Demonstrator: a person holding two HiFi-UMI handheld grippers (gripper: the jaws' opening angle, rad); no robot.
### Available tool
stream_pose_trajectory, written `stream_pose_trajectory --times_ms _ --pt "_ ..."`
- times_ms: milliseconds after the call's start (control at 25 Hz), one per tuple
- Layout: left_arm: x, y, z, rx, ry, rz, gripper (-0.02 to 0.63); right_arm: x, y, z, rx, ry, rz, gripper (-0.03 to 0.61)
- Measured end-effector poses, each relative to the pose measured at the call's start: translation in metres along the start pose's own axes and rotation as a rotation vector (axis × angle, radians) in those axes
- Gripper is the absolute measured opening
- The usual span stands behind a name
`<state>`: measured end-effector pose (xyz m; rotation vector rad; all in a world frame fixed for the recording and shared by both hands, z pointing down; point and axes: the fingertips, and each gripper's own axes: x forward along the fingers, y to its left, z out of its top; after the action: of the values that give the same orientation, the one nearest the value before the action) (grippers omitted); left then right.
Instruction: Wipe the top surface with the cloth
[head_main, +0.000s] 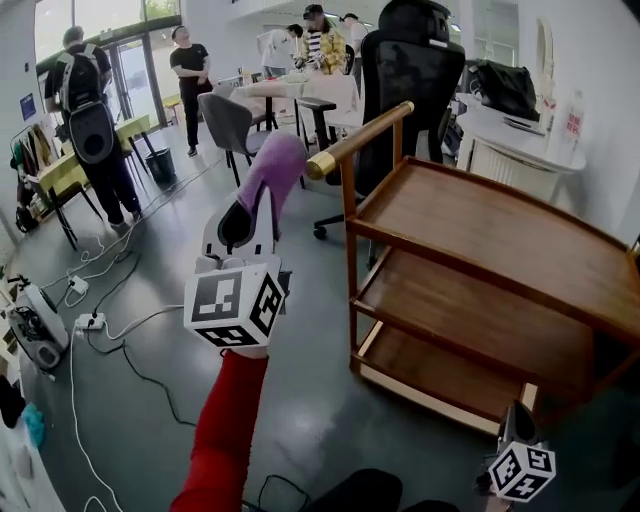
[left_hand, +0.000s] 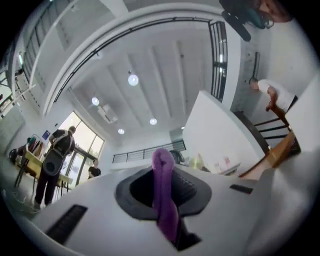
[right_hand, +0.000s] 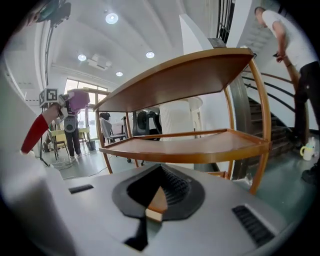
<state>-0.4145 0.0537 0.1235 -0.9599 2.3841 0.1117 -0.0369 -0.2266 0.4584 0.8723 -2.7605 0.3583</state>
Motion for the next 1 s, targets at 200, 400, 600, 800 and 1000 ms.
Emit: stream_pose_trajectory --times_ms 200,400,600,800,1000 --pt "0.003 -0.024 0.041 0.01 -0.106 -0.06 0.048 0.0 0.009 0.004 0.003 -0.028 0.005 0.003" --pt "-0.014 -0.062 0.013 0.01 -0.056 -0.164 0.048 -0.007 0.003 0.009 -0.002 -0.041 -0.009 0.003" --pt "-0.027 -0.097 -0.073 -0.019 0.119 -0.275 0.048 -0.028 -0.007 0.005 0.004 -0.033 -0.051 0.003" --pt "-0.063 -0.116 -0.186 -0.044 0.34 -0.301 0.048 -0.048 -0.021 -0.018 -0.002 0.009 -0.093 0.003" --pt "-0.106 -0.122 -0.267 -0.091 0.505 -0.278 0.048 -0.066 -0.038 -0.029 -0.01 0.047 -0.128 0.003"
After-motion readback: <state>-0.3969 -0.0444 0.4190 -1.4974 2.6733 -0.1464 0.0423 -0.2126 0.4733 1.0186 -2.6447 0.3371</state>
